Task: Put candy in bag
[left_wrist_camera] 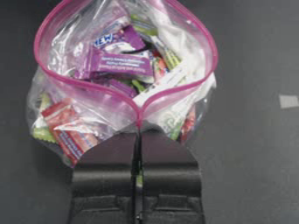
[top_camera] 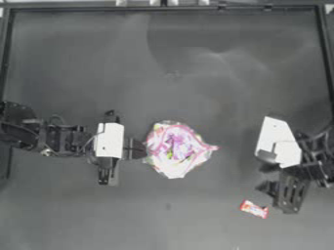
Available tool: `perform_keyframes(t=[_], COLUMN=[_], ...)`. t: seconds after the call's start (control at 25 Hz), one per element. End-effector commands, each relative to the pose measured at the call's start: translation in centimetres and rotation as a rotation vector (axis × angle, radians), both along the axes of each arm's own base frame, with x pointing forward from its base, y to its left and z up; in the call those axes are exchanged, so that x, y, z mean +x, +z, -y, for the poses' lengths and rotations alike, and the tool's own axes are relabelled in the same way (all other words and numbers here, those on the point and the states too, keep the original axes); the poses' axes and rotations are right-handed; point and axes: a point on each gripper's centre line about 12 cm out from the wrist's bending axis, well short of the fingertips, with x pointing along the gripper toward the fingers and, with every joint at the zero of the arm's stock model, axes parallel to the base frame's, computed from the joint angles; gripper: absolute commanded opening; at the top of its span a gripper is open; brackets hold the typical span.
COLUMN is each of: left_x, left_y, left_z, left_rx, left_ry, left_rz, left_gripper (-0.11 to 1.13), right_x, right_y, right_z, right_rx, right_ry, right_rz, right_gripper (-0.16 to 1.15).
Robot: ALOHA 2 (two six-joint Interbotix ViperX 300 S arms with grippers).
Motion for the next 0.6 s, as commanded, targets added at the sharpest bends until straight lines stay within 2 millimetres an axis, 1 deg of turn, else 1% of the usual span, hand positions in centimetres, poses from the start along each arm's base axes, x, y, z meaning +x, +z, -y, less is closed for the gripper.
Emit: perform_keyframes(t=[0.04, 0.16, 0.24, 0.4, 0.6], left_x=[0.6, 0.5, 0.6, 0.5, 0.6], left_y=[1.8, 1.8, 1.8, 1.8, 1.8], left_z=[-0.1, -0.1, -0.1, -0.2, -0.1], left_rx=[0.006, 0.006, 0.006, 0.006, 0.006], left_ry=[0.001, 0.001, 0.001, 0.003, 0.001], left_rz=[0.056, 0.055, 0.056, 0.055, 0.056], left_gripper=[0.04, 0.04, 0.04, 0.04, 0.04], right_x=[-0.4, -0.8, -0.9, -0.8, -0.4], right_y=[0.3, -0.2, -0.5, -0.9, -2.1], right_z=[-1.0, -1.7, -2.0, -2.6, -3.3], right_rx=[0.021, 0.046, 0.057, 0.06, 0.038], right_ry=[-0.003, -0.019, -0.028, -0.017, -0.001], right_rz=[0.022, 0.018, 0.014, 0.014, -0.034], right_gripper=[0.88, 0.98, 1.02, 1.02, 1.02])
